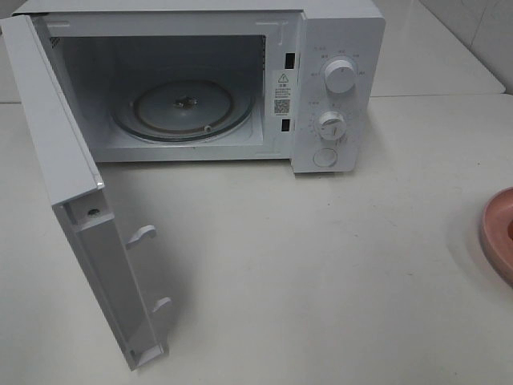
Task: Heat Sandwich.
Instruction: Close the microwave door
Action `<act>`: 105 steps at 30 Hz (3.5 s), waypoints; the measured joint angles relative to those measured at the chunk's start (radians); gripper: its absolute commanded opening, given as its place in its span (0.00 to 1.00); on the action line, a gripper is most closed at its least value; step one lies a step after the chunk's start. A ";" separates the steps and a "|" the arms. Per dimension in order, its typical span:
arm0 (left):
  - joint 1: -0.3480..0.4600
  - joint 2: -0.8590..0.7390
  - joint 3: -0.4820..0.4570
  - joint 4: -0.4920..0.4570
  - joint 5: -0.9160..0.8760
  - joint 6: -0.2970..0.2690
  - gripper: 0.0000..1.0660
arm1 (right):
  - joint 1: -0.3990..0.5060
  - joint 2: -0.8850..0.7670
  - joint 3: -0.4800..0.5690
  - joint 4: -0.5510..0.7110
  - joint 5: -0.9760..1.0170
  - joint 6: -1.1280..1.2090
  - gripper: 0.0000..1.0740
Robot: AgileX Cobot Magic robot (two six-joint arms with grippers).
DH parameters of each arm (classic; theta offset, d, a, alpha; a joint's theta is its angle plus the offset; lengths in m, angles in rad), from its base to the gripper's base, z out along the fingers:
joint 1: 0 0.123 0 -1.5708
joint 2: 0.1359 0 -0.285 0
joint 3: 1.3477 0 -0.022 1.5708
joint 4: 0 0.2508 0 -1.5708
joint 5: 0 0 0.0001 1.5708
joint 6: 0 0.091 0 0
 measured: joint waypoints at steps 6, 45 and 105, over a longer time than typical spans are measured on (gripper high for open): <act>0.000 0.000 0.000 0.000 0.000 0.000 0.91 | -0.043 -0.081 0.029 0.000 0.003 -0.015 0.71; 0.000 0.000 0.000 0.000 0.000 0.000 0.91 | -0.047 -0.202 0.032 0.000 0.008 -0.017 0.71; 0.000 0.457 0.056 0.000 -0.404 0.000 0.00 | -0.047 -0.202 0.032 0.000 0.008 -0.018 0.71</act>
